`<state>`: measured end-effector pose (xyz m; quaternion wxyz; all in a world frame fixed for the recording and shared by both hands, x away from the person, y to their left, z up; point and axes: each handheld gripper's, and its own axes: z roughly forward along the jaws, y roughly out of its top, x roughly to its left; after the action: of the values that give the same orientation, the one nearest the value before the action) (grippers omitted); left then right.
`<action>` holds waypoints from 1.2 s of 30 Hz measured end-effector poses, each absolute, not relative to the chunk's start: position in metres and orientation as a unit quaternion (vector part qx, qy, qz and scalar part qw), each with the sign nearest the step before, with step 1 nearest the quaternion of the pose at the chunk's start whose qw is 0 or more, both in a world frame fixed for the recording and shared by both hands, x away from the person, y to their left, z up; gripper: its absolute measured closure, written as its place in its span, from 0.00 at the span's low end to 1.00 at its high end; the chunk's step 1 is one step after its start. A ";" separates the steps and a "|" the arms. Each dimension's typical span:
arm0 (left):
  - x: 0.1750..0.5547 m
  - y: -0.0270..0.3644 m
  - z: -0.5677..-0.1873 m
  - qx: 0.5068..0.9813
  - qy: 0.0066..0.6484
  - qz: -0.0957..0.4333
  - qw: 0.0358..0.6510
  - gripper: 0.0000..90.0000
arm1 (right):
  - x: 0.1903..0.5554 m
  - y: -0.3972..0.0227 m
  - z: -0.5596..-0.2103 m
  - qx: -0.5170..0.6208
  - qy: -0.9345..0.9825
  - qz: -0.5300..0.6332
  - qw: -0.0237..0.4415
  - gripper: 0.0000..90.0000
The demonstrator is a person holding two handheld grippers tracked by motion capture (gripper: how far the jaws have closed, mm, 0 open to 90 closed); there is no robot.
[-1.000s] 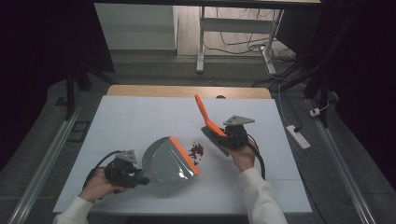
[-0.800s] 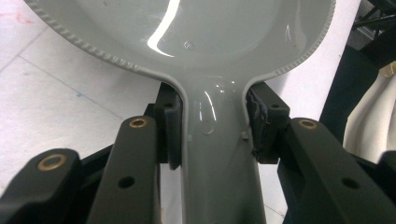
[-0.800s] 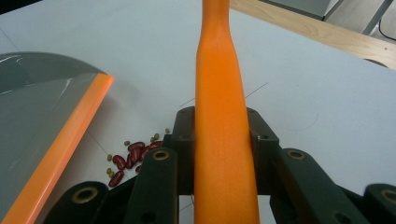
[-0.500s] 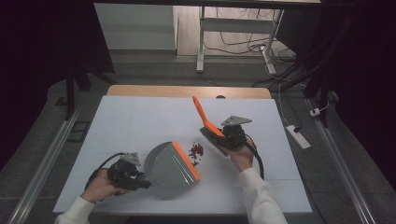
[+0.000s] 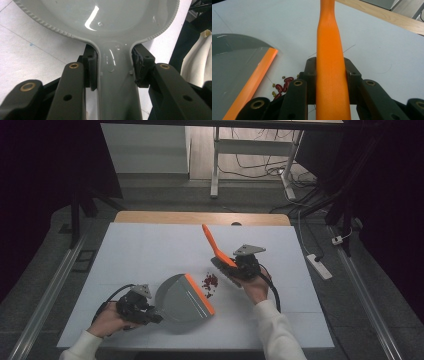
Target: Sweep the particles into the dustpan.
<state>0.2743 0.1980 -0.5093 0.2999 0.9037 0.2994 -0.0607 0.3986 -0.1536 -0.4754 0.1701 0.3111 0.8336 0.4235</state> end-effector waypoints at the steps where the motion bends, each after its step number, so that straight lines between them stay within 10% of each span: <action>1: 0.275 0.198 -0.510 0.904 0.300 -0.061 0.298 0.68 | 0.399 -0.152 -0.476 0.311 0.834 0.423 0.169 0.78; 36: 0.276 0.193 -0.515 0.905 0.303 -0.071 0.290 0.68 | 0.400 -0.125 -0.497 0.288 0.862 0.384 0.162 0.78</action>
<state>0.2760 0.1935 -0.5152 0.2901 0.9050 0.3030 -0.0709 0.4002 -0.1249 -0.4974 0.1623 0.2883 0.8619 0.3843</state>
